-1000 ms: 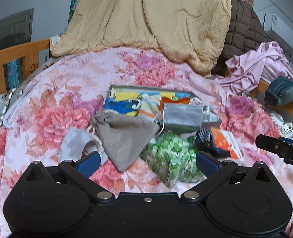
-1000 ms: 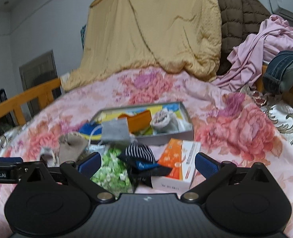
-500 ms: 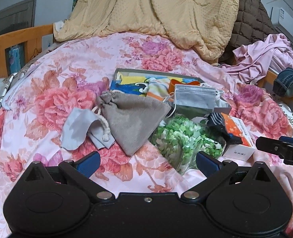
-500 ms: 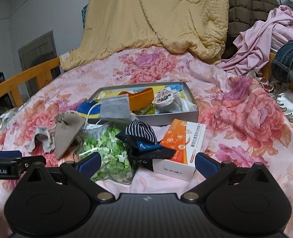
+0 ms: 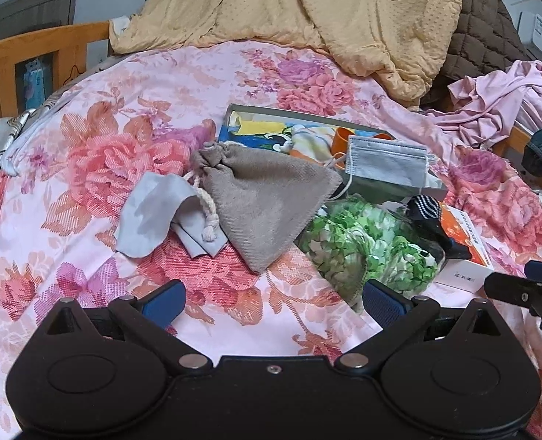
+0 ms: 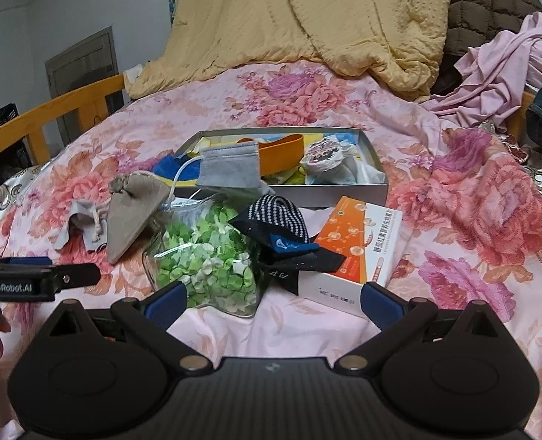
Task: Organize soft objects
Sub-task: 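Move the left tool to the beige pouch while the right tool approaches the black striped sock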
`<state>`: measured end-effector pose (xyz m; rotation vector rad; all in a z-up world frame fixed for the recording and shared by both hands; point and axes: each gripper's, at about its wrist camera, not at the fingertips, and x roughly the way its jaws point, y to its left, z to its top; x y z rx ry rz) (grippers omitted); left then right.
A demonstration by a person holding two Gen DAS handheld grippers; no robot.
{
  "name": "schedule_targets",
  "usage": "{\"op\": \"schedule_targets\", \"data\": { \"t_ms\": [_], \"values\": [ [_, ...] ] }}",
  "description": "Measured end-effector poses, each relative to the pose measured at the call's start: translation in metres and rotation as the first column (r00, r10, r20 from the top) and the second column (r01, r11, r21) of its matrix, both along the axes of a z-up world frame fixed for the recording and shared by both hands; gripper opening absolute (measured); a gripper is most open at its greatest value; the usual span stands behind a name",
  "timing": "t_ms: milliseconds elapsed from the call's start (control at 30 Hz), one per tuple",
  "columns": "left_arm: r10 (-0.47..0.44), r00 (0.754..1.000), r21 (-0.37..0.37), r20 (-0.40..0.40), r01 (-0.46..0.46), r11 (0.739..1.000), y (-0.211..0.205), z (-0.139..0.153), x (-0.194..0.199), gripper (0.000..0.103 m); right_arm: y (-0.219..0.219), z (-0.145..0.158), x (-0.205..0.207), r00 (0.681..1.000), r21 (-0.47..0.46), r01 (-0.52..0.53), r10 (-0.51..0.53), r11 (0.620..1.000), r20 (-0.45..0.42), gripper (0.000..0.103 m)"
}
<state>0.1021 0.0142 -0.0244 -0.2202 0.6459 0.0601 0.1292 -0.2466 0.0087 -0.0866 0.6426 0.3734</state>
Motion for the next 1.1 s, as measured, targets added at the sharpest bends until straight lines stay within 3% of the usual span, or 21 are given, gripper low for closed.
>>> {"op": "schedule_targets", "data": {
  "t_ms": [567, 1100],
  "values": [
    [0.077, 0.996, -0.041, 0.034, -0.076, 0.996, 0.026, 0.002, 0.022, 0.102, 0.009, -0.003, 0.013, 0.999, 0.029, -0.005, 0.004, 1.000, 0.035, 0.103],
    [0.089, 0.993, -0.069, 0.076, -0.083, 0.994, 0.035, -0.001, 0.053, 0.102, 0.026, -0.014, 0.039, 0.988, 0.026, -0.016, 0.012, 1.000, 0.155, 0.103]
  ]
}}
